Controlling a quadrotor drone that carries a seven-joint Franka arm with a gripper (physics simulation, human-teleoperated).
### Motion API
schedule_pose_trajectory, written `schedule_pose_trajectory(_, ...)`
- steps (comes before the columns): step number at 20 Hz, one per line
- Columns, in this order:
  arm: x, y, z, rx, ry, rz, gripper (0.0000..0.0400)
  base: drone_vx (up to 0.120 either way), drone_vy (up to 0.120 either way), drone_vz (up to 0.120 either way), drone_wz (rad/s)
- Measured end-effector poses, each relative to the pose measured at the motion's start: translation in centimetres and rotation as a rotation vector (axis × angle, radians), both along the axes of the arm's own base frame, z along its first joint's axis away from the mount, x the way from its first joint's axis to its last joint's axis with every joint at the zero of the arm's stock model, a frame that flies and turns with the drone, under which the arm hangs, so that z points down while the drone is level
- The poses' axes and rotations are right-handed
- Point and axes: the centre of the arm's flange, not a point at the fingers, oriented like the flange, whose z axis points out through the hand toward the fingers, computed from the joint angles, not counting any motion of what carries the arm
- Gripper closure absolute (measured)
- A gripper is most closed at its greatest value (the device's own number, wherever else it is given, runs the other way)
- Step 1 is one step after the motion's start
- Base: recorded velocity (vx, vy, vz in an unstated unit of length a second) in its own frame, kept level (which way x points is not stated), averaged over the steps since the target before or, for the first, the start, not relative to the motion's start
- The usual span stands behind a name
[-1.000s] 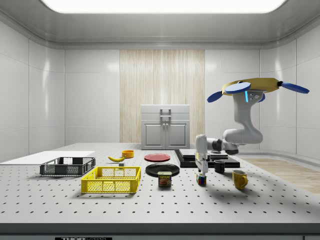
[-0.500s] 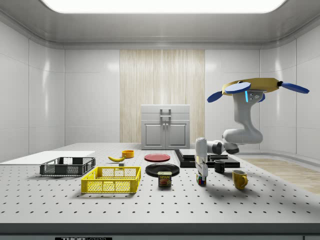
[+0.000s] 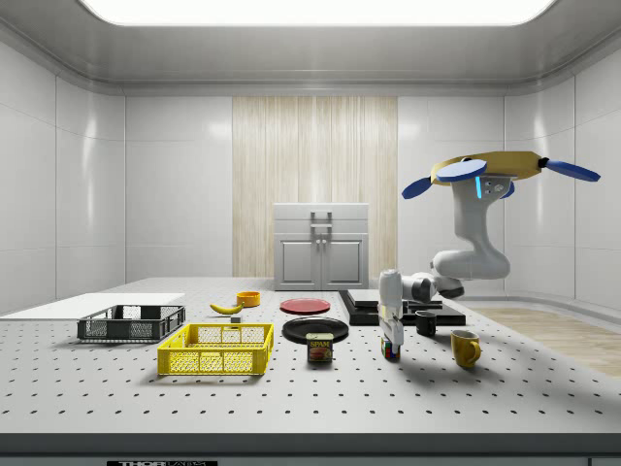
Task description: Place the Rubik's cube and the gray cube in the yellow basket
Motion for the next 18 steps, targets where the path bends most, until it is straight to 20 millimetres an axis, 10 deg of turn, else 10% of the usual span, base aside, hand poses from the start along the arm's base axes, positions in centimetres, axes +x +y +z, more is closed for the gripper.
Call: schedule_pose_trajectory(18, 0.0, 0.0, -0.55, 0.0, 0.0, 0.0, 0.0074, 0.0, 0.0, 0.0, 0.0)
